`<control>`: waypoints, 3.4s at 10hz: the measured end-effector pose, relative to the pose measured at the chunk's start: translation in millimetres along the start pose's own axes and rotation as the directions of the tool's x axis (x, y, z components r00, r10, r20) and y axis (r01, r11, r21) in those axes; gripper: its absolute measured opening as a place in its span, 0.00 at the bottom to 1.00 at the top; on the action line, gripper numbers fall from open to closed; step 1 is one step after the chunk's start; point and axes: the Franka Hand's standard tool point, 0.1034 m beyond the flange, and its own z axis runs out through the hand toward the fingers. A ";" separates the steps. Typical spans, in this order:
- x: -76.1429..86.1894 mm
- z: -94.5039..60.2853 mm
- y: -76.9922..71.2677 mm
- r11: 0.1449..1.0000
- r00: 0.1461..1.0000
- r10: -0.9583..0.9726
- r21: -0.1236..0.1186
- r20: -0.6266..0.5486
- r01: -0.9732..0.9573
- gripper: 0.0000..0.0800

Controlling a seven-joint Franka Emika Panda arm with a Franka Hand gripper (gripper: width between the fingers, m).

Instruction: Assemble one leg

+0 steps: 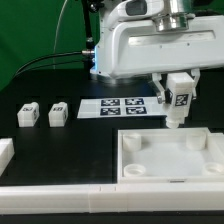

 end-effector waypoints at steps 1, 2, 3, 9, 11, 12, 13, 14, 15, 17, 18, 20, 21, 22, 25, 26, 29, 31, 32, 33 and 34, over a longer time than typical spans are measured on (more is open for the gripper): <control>-1.2 0.7 0.6 1.000 1.000 -0.003 0.000 0.002 0.003 0.36; -1.9 1.3 0.7 1.000 1.000 -0.002 0.000 0.003 0.002 0.36; -2.1 1.5 0.5 1.000 1.000 -0.002 0.000 0.004 0.002 0.36; 24.2 14.7 -29.8 0.999 1.000 -0.013 0.044 0.015 0.013 0.36; 33.3 23.7 -32.8 0.999 1.000 -0.018 0.051 0.007 0.017 0.36; 37.1 24.3 -34.4 0.998 1.000 -0.019 0.053 0.001 0.019 0.36; 34.7 24.7 -33.5 0.998 1.000 -0.018 0.052 0.005 0.018 0.36; 34.4 25.0 -32.4 0.999 1.000 -0.018 0.048 -0.007 0.018 0.36; 34.4 25.1 -32.7 0.999 1.000 -0.019 0.048 -0.006 0.019 0.36; 34.3 25.1 -32.6 0.999 1.000 -0.018 0.048 -0.006 0.019 0.36; 34.8 26.2 -31.3 0.999 1.000 -0.024 0.048 -0.005 0.024 0.36; 47.0 38.5 -25.9 0.999 0.998 -0.034 0.038 -0.053 0.036 0.36; 51.4 43.3 -28.4 0.998 0.998 -0.036 0.046 -0.044 0.038 0.36; 61.4 44.5 -28.9 0.998 0.998 -0.037 0.051 -0.044 0.039 0.36; 72.3 52.7 -27.7 0.998 0.998 -0.032 0.056 -0.047 0.034 0.36; 73.1 53.3 -25.3 0.998 0.997 -0.036 0.046 -0.071 0.040 0.36; 69.7 57.4 -21.6 0.999 0.995 -0.039 0.034 -0.096 0.043 0.36; 68.9 57.9 -20.4 0.999 0.995 -0.039 0.033 -0.096 0.042 0.36; 67.2 59.7 -18.1 0.999 0.995 -0.036 0.031 -0.094 0.039 0.36; 66.2 61.2 -17.9 0.999 0.995 -0.035 0.032 -0.092 0.038 0.36; 65.6 61.8 -17.6 0.999 0.995 -0.034 0.032 -0.090 0.037 0.36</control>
Offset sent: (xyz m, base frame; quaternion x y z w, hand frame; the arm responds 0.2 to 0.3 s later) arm 0.0000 0.0000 0.0000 0.0000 0.0000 0.0000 1.0000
